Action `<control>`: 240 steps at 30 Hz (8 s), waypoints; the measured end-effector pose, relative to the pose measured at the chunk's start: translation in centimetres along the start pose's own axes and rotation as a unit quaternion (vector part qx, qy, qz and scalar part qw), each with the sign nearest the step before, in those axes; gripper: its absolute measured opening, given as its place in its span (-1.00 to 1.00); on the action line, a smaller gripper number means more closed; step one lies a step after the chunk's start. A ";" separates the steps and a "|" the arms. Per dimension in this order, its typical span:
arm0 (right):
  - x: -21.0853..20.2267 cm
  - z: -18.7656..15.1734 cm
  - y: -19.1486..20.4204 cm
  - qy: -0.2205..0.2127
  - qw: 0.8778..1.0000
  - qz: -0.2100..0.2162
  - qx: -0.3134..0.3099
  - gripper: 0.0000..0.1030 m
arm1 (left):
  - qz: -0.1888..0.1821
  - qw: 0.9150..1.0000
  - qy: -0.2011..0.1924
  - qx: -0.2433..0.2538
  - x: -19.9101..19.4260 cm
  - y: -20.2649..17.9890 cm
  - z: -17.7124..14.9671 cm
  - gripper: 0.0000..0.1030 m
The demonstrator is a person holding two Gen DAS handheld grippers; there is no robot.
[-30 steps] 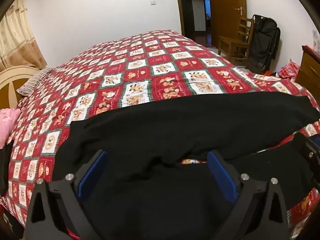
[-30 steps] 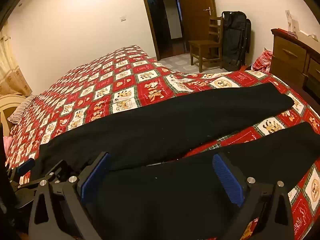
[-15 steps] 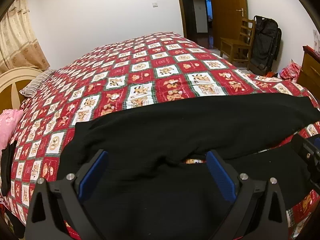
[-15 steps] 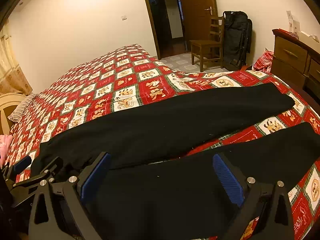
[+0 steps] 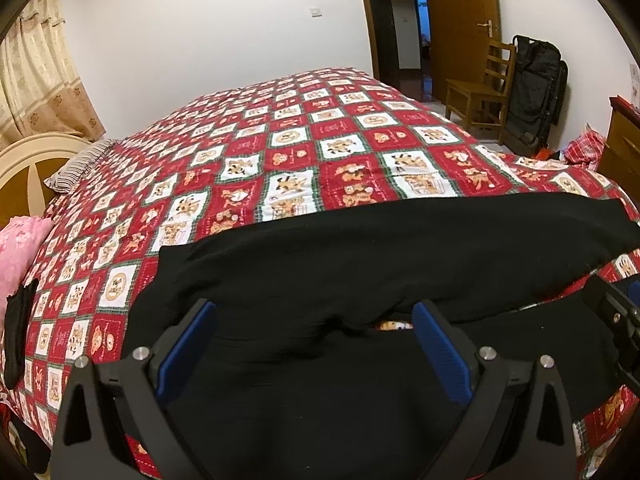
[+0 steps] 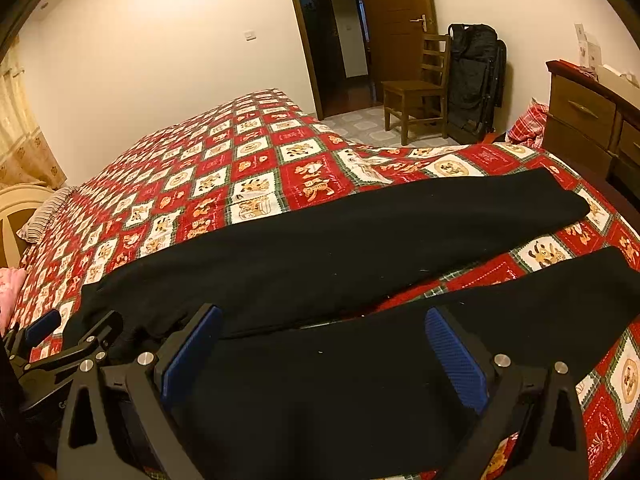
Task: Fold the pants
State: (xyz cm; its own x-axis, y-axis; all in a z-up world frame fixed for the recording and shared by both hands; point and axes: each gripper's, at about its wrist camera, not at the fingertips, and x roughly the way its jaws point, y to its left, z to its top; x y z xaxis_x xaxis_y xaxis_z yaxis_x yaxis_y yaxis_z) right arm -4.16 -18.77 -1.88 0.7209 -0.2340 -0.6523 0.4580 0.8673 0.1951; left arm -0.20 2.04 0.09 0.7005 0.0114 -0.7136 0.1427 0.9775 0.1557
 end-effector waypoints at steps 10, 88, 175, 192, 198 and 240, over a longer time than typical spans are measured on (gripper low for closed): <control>0.0 0.0 0.3 0.001 1.000 -0.001 -0.001 0.98 | 0.002 1.000 0.002 0.003 0.1 0.1 -0.1 0.95; 20.9 8.3 6.4 0.141 0.925 0.149 -0.319 -0.04 | 0.012 0.990 0.136 -0.012 13.5 2.9 3.2 0.95; -1.7 -14.0 4.5 -0.009 0.830 0.149 -0.538 -0.93 | -0.113 0.945 0.003 -0.308 1.4 19.7 -13.4 -0.73; -1.1 -13.2 3.5 0.007 0.847 0.155 -0.509 -0.93 | -0.046 0.950 -0.042 -0.306 -0.6 25.7 -12.3 0.20; -2.2 -11.8 2.9 0.010 0.870 0.184 -0.458 -0.93 | -0.069 0.954 0.011 -0.291 3.6 24.2 -12.2 0.08; 10.2 10.9 -18.2 0.104 0.991 -0.030 0.082 0.12 | -0.020 0.991 0.026 -0.127 5.6 13.6 -9.8 0.11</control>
State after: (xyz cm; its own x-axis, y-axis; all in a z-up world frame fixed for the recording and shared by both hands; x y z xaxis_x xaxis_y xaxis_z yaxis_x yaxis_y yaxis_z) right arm 0.51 -41.75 -4.05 0.5748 -0.1728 -0.7998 0.5880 0.7670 0.2569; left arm -1.20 17.42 -8.54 0.6598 -0.0238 -0.7511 -0.0159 0.9988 -0.0457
